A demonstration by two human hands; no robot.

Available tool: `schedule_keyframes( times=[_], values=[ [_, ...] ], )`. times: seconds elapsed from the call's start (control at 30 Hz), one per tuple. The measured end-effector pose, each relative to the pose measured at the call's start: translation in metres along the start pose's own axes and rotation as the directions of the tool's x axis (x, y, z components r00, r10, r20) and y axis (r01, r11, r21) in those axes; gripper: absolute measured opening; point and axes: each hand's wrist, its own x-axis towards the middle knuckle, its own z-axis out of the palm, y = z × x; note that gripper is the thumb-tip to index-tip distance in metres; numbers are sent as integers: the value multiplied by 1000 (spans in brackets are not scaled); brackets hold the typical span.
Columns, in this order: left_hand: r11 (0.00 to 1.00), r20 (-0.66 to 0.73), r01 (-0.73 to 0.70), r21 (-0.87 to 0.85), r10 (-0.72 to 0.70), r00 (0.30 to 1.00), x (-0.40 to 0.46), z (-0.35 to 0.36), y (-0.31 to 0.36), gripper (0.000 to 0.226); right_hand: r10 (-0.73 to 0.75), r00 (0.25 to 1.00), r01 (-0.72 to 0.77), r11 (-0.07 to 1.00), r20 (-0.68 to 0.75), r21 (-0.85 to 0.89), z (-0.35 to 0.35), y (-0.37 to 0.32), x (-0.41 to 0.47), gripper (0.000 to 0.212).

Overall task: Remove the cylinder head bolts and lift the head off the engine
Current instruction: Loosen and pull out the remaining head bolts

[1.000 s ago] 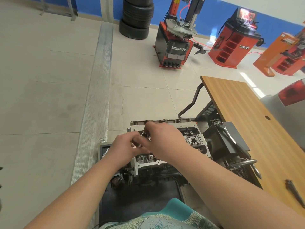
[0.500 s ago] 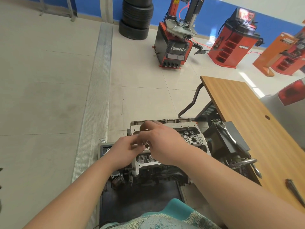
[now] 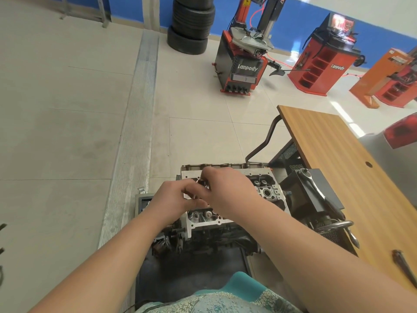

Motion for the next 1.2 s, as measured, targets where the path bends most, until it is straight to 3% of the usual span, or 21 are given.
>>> schedule_keyframes(
  times=[0.1,0.17,0.27,0.33,0.43,0.53,0.6,0.7,0.8,0.87,0.93,0.97,1.07,1.13,1.2],
  values=[
    [1000,76,23,-6,-22,997,-1,-2,-1,25,-149,988,149,989,38,-7,-2,3,-2,16],
    [999,104,42,3,-42,994,-1,-2,-1,22,-275,959,271,961,67,55,-7,5,-6,37],
    [999,44,18,29,-20,999,1,-3,1,16,-150,989,149,980,2,131,-3,2,-4,35],
    [1000,43,-17,-4,17,999,2,-3,0,25,-41,999,41,999,-8,6,1,0,0,31],
    [1000,149,26,-12,-24,989,-1,-1,-6,23,-206,979,205,978,0,-21,4,6,-1,12],
    [1000,127,13,21,-16,992,-3,-2,-5,14,-309,949,289,933,67,212,-2,10,-5,35],
    [1000,70,-11,22,10,998,-3,-2,1,12,-230,973,215,938,25,272,2,6,-4,33],
    [1000,-1,-21,4,21,1000,0,0,1,26,-5,1000,5,999,-7,43,4,1,0,36],
    [998,92,-1,-61,7,996,-2,-1,-9,34,-139,990,139,990,14,-5,0,1,-1,13],
    [1000,102,15,-26,-12,995,-4,-3,-9,31,-282,958,278,959,61,57,-4,4,-4,33],
    [1000,60,6,19,-7,998,-2,-4,-6,21,-279,960,275,953,12,126,-4,2,-5,31],
    [1000,35,-3,17,2,999,1,-4,-5,20,-209,978,209,971,-9,115,-4,-1,-4,25],
    [999,7,-28,-31,28,1000,4,0,-7,28,-43,999,42,999,-34,-16,-1,-3,4,24],
    [999,60,12,-43,-9,998,1,0,-12,27,-133,991,133,991,7,-10,-3,0,3,10],
    [999,76,19,-38,-16,997,-1,-1,-13,25,-263,964,260,963,44,69,-7,2,-1,24]
  ],
)
